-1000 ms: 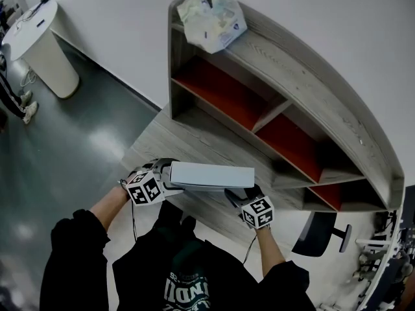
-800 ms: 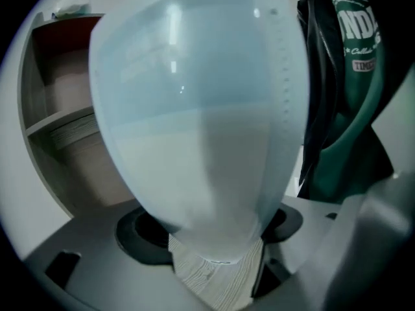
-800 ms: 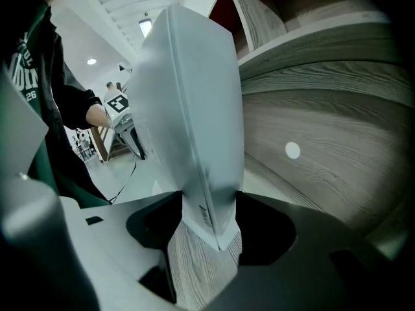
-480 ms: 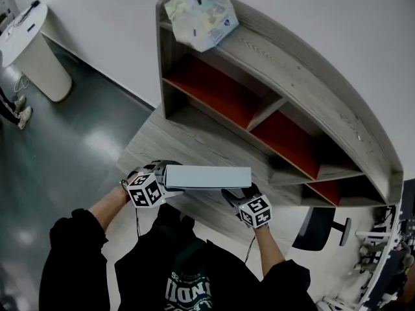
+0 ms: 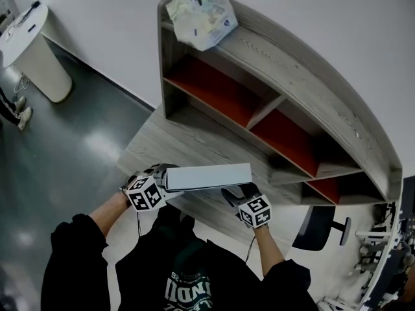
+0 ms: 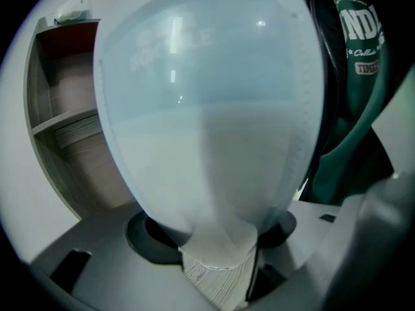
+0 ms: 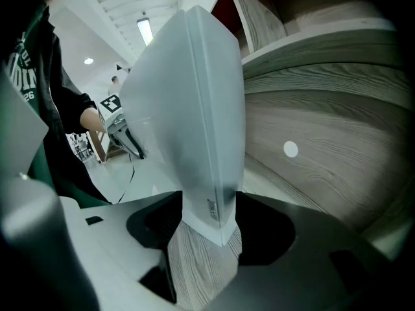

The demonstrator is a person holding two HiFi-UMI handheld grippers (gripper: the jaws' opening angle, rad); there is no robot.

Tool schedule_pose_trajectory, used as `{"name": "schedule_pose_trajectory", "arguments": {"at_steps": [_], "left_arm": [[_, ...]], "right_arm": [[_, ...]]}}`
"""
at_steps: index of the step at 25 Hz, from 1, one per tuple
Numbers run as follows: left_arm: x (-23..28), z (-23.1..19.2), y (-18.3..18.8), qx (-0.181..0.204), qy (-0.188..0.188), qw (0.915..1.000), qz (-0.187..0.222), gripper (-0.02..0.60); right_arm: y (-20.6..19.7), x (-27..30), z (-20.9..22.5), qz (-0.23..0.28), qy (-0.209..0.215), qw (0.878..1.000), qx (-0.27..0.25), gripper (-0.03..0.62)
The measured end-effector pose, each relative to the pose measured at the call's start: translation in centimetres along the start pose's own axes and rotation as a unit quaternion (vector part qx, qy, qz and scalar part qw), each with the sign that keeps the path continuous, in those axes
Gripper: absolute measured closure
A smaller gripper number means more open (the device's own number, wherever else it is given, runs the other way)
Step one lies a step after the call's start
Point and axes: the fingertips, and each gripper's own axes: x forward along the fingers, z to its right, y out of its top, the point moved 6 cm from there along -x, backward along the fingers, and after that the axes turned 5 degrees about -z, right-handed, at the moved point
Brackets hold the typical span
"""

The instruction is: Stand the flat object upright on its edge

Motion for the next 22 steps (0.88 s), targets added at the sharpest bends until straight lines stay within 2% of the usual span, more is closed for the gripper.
{"name": "schedule_pose_trajectory", "arguments": {"at_steps": [12,13,15,18,22], "left_arm": [[-2.9,-0.8,-0.8,-0.057,0.067,0.9959,0.021,0.307],[-3.1,-1.0,-0.8,-0.062,0.073,0.9951,0.023,0.307],[-3.5,-1.2,-0.8,-0.067,0.085,0.9938,0.025,0.307],[-4.1,-1.3,-1.0,-0.072,0.099,0.9922,0.025,0.307],[-4.5,-1.4,-1.4,-0.084,0.118,0.9892,0.023,0.307]], "right_arm": [[1.5,-0.6,-1.7,0.034,0.011,0.999,0.006,0.328],[1.8,-0.6,-1.9,0.038,0.009,0.999,0.002,0.356],[2.5,-0.9,-2.3,0.047,0.005,0.999,-0.004,0.483],[3.7,-1.2,-3.2,0.067,0.008,0.998,-0.010,0.531],[4.8,-1.4,-4.3,0.082,0.011,0.996,-0.018,0.543]]}}
